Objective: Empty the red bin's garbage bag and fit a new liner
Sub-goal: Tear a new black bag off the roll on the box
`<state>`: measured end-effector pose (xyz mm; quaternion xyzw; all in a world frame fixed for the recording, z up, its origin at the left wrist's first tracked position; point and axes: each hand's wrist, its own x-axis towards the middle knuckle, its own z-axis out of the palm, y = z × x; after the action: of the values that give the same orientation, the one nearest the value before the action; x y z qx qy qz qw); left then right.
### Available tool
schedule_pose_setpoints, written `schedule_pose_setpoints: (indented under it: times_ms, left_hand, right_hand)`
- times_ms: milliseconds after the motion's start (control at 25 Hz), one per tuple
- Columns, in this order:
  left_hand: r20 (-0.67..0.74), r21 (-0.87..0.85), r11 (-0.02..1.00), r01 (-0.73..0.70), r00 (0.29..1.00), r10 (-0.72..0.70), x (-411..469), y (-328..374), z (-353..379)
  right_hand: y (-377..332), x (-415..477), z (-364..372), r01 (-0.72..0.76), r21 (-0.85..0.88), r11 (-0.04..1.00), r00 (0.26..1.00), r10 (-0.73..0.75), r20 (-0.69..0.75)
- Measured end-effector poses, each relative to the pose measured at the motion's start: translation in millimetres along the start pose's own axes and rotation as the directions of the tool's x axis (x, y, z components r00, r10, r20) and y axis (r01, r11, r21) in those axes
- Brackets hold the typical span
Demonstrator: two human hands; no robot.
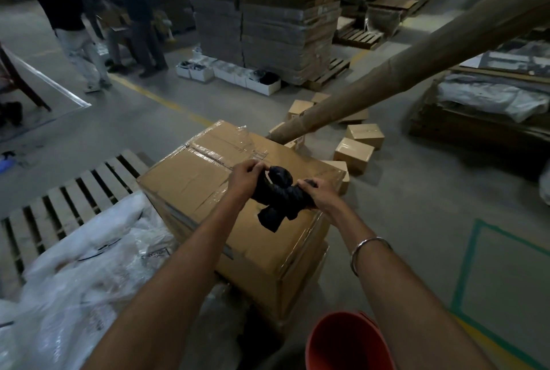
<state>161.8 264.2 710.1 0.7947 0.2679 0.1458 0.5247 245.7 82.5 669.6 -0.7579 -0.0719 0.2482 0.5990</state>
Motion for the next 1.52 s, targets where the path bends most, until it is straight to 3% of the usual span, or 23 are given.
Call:
schedule_pose_setpoints:
  times_ms: [120, 200, 400, 520, 600, 680, 760, 840, 960, 1000, 1120, 1200, 1240, 1320, 1400, 1440, 1520]
  left_hand:
    - [-0.115, 0.192, 0.974, -0.122, 0.983, 0.145, -1.2, 11.6, -4.6]
    - [-0.119, 0.184, 0.974, -0.135, 0.980, 0.159, -9.0, 19.0, -4.4]
    - [0.040, 0.035, 0.996, 0.081, 0.996, -0.082, -59.8, 8.5, 29.5]
    - [-0.049, 0.221, 0.967, 0.125, 0.992, -0.117, -80.5, -11.2, 36.0]
    - [-0.059, 0.420, 0.905, 0.067, 0.997, -0.046, -79.2, -19.4, 29.6]
    - [0.041, 0.538, 0.843, -0.022, 0.999, 0.000, -66.3, -19.5, 15.7]
    - [0.222, 0.525, 0.840, -0.136, 0.975, 0.019, -49.2, -17.4, -2.4]
    - [0.312, 0.457, 0.862, -0.219, 0.947, 0.076, -39.8, -15.2, -16.8]
    - [0.191, 0.459, 0.823, -0.335, 0.942, 0.277, -41.8, -23.8, -16.2]
    - [0.162, 0.419, 0.847, -0.328, 0.945, 0.286, -44.3, -29.5, -10.8]
    - [0.274, 0.471, 0.870, -0.148, 0.962, 0.016, -39.9, -41.4, -1.1]
    - [0.397, 0.604, 0.794, -0.064, 0.888, -0.231, -33.2, -42.2, -2.0]
    - [0.398, 0.630, 0.776, -0.045, 0.876, -0.273, -30.1, -39.7, -2.6]
    - [0.251, 0.491, 0.871, -0.005, 0.959, -0.136, -25.6, -28.4, -3.4]
    - [0.167, 0.171, 0.984, -0.056, 0.986, 0.028, -22.3, -7.7, 4.4]
    - [0.190, 0.114, 0.988, -0.108, 0.978, 0.085, -20.0, 3.7, 9.6]
    - [0.213, 0.211, 0.949, -0.235, 0.958, 0.190, -9.1, 15.9, 17.0]
  right_hand:
    - [0.2, 4.0, -1.6, -0.017, -0.023, 1.000, 0.998, 0.016, -0.067]
    - [-1.7, 6.1, -2.1, -0.024, -0.033, 0.999, 0.989, 0.019, -0.147]
    - [-12.9, 6.5, 1.2, 0.022, 0.036, 0.999, 0.969, -0.013, -0.247]
    - [-19.5, 8.0, 0.1, 0.062, 0.014, 0.998, 0.965, -0.057, -0.257]
    - [-20.7, 7.5, -3.6, 0.081, 0.004, 0.997, 0.966, -0.078, -0.246]
    - [-19.8, 7.7, -10.0, 0.089, 0.008, 0.996, 0.973, -0.085, -0.215]
    - [-19.1, 8.1, -15.6, 0.079, 0.009, 0.997, 0.976, -0.075, -0.205]
    - [-20.6, 10.0, -17.8, 0.059, 0.011, 0.998, 0.966, -0.054, -0.254]
    - [-29.6, 9.6, -16.1, 0.049, -0.070, 0.996, 0.923, -0.072, -0.377]
    - [-31.5, 10.0, -15.6, 0.053, -0.074, 0.996, 0.918, -0.078, -0.389]
    - [-33.4, 8.7, -13.0, 0.115, -0.051, 0.992, 0.922, -0.125, -0.366]
    - [-29.6, 5.8, -11.0, 0.159, -0.084, 0.984, 0.920, -0.178, -0.348]
    - [-28.2, 5.0, -10.6, 0.172, -0.093, 0.981, 0.923, -0.193, -0.334]
    - [-26.9, 5.6, -11.7, 0.196, -0.112, 0.974, 0.934, -0.221, -0.281]
    - [-28.4, 7.6, -14.7, 0.230, -0.141, 0.963, 0.945, -0.256, -0.205]
    - [-29.3, 7.7, -15.1, 0.241, -0.146, 0.960, 0.951, -0.264, -0.163]
    - [-30.0, 6.6, -12.5, 0.230, -0.105, 0.967, 0.966, -0.240, -0.093]
